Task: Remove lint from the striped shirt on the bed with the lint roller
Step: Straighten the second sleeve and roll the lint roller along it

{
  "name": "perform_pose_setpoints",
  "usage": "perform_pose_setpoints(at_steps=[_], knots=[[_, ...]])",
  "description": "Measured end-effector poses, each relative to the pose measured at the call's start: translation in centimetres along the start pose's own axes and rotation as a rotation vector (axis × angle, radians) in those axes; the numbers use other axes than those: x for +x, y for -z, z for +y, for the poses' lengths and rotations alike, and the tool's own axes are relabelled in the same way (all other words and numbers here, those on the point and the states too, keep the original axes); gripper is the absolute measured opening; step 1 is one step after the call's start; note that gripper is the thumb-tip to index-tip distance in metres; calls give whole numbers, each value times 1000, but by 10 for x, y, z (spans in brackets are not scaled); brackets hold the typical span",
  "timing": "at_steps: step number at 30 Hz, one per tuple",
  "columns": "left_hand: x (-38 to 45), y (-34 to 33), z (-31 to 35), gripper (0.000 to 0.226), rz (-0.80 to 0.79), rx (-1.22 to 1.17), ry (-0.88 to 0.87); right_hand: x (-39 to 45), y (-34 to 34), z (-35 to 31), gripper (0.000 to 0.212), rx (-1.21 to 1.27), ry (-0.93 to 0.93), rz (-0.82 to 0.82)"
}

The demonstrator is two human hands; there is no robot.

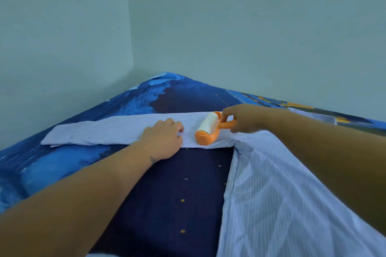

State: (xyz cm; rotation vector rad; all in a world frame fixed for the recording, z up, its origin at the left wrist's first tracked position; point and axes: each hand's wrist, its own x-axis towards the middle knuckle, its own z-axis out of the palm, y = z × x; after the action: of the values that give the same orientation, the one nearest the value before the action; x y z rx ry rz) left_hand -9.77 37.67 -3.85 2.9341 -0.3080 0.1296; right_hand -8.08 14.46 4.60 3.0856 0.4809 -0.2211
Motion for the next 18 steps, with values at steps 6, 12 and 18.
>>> perform_pose_setpoints(at_steps=[6,12,18], knots=[[1,-4,1,48,-48,135,-2,-24,6,37,30,-58,1,-22],[3,1,7,50,-84,157,20,-55,15,68,32,-120,-42,-108],[11,16,23,51,-156,171,97,-90,42,117,28,-45,-137,-52]])
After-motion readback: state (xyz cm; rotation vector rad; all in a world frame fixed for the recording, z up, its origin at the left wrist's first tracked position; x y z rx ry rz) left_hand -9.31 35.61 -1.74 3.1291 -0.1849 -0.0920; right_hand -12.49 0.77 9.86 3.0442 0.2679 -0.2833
